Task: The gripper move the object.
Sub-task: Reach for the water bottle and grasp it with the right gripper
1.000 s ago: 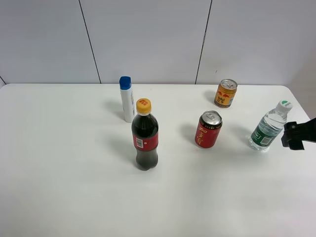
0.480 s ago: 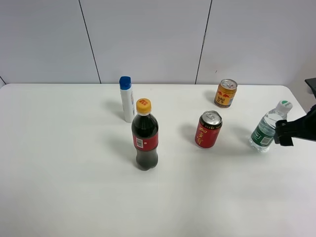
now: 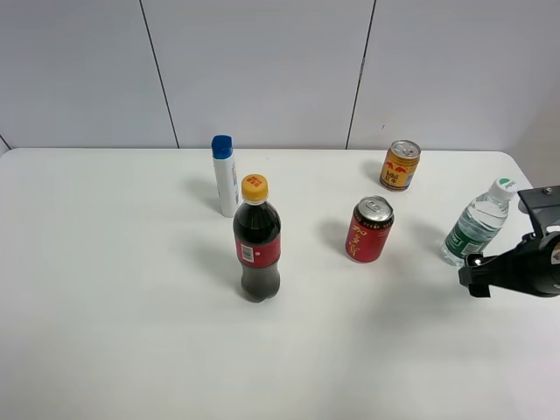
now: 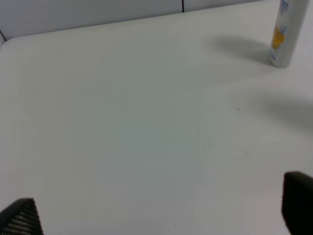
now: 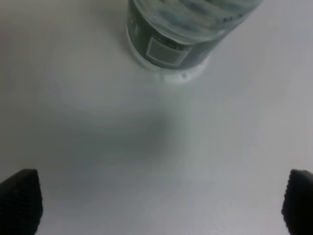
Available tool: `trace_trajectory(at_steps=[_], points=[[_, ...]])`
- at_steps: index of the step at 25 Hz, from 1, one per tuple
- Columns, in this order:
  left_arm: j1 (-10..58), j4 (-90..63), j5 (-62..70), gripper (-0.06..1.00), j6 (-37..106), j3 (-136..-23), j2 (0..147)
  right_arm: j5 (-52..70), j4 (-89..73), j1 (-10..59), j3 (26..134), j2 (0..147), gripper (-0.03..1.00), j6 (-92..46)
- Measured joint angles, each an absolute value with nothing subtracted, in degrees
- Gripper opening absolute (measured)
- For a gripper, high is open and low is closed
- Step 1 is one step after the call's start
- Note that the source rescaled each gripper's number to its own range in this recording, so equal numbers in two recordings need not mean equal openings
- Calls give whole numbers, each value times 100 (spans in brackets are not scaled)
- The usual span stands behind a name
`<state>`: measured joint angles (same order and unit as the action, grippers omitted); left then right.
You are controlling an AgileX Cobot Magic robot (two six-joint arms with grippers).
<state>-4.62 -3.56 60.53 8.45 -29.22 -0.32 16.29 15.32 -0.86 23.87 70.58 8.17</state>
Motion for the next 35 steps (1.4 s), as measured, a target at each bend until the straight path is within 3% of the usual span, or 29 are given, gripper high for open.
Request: trace_trajectory(at_steps=[7, 16, 25, 30, 35], points=[[-462, -356, 6053, 100, 845, -2922, -32, 1434, 1695, -115, 2344, 7058, 100, 904], [-462, -356, 6053, 100, 845, -2922, -32, 848, 1995, -341, 2344, 7058, 90, 898], [-462, -356, 6053, 100, 845, -2922, -32, 583, 2331, -349, 2064, 7058, 72, 875], [-462, -356, 6053, 100, 845, -2922, -32, 394, 2335, -353, 1815, 7058, 51, 875], [-462, -356, 6053, 100, 845, -2922, -32, 341, 2027, -353, 1784, 7058, 46, 652]])
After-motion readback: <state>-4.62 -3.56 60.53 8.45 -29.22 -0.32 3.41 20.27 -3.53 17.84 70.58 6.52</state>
